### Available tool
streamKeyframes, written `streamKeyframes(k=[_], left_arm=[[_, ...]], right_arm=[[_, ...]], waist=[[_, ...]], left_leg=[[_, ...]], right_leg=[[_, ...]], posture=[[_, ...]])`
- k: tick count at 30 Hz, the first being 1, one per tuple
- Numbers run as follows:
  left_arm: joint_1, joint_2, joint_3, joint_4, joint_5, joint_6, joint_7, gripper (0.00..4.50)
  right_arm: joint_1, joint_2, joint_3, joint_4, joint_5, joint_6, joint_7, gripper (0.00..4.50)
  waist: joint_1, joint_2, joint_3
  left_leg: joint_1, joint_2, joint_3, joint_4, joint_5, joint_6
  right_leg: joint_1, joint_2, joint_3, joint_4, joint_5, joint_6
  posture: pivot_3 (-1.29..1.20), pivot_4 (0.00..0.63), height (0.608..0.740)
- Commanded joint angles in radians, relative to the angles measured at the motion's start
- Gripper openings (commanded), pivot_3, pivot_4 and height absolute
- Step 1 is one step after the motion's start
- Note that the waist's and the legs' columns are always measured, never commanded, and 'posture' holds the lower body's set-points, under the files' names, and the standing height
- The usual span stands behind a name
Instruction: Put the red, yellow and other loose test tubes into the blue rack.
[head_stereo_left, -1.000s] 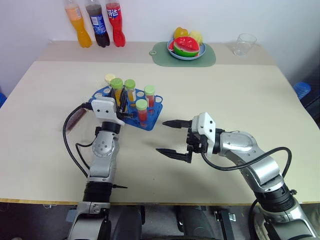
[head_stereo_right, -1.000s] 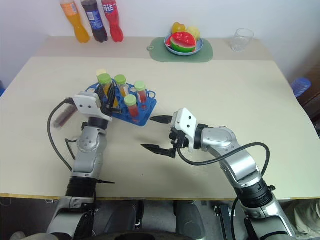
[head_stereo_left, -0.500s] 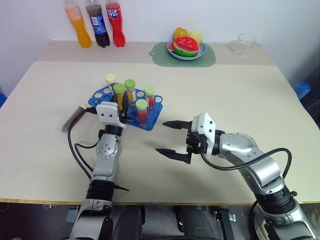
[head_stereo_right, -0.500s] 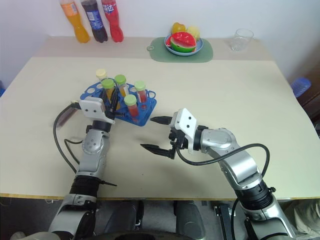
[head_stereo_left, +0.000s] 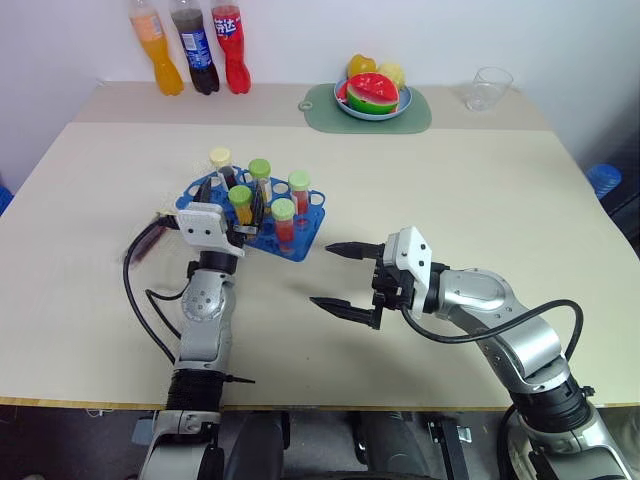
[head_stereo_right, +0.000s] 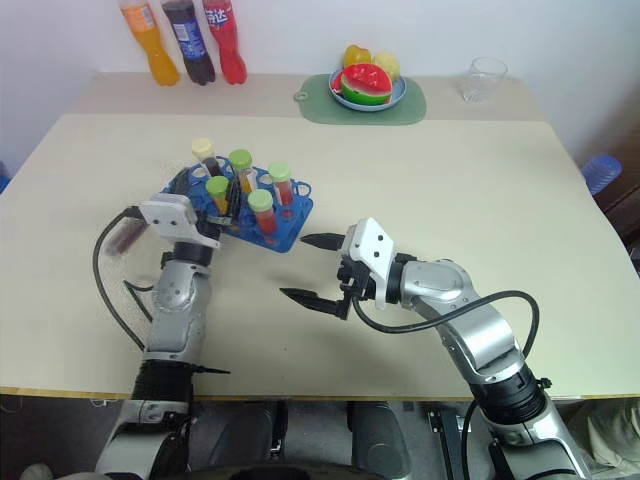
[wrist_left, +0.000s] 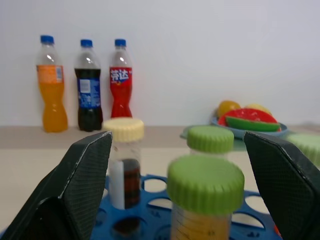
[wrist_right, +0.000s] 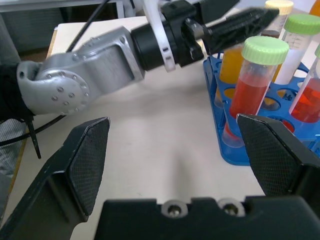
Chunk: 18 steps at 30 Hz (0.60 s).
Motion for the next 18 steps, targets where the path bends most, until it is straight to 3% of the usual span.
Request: streamKeyframes(k=[1, 6, 8, 14, 18], left_arm=[[0.036, 0.039, 0.070, -0.211, -0.044, 0.081, 0.023, 4.44], [0.078, 0.122, 0.177, -0.444, -0.139, 0.275, 0.045, 4.44], [0.081, 0.229, 0.270, -0.489, -0.209, 0.465, 0.039, 4.44], [0.056, 0.520, 0.425, -0.448, -0.388, 1.070, 0.015, 4.44], [-0.006, 0.721, 0.425, -0.321, -0.426, 1.346, -0.063, 4.44]], right_arm=[[-0.002, 0.008, -0.028, -0.037, 0.020, -0.018, -0.004, 4.50], [0.000, 0.008, -0.032, -0.036, 0.023, -0.016, -0.009, 4.50], [-0.003, 0.008, -0.032, -0.028, 0.023, -0.017, -0.005, 4.50], [-0.022, 0.013, -0.024, -0.005, 0.018, -0.025, 0.008, 4.50], [-0.036, 0.025, -0.014, 0.010, 0.019, -0.026, 0.015, 4.50]], waist=[[0.000, 0.000, 0.000], [0.001, 0.000, 0.000], [0.004, -0.001, 0.000], [-0.005, 0.000, 0.000], [-0.004, -0.001, 0.000]], left_leg=[[0.000, 0.000, 0.000, 0.000, 0.000, 0.000], [0.000, 0.001, 0.000, 0.000, 0.000, 0.000], [0.000, 0.000, 0.000, 0.000, 0.000, 0.000], [0.002, 0.001, -0.001, 0.000, 0.000, 0.000], [0.002, 0.001, -0.001, 0.000, 0.000, 0.000]], right_leg=[[0.000, 0.000, 0.000, 0.000, 0.000, 0.000], [0.000, 0.000, 0.000, 0.001, 0.000, 0.000], [0.001, 0.000, 0.000, 0.000, 0.000, 0.000], [0.001, 0.001, 0.000, 0.001, 0.000, 0.000], [0.001, 0.002, 0.000, 0.001, 0.000, 0.000]], posture=[[0.00, 0.150, 0.734], [0.00, 0.150, 0.734], [0.00, 0.150, 0.734], [0.00, 0.150, 0.734], [0.00, 0.150, 0.734]])
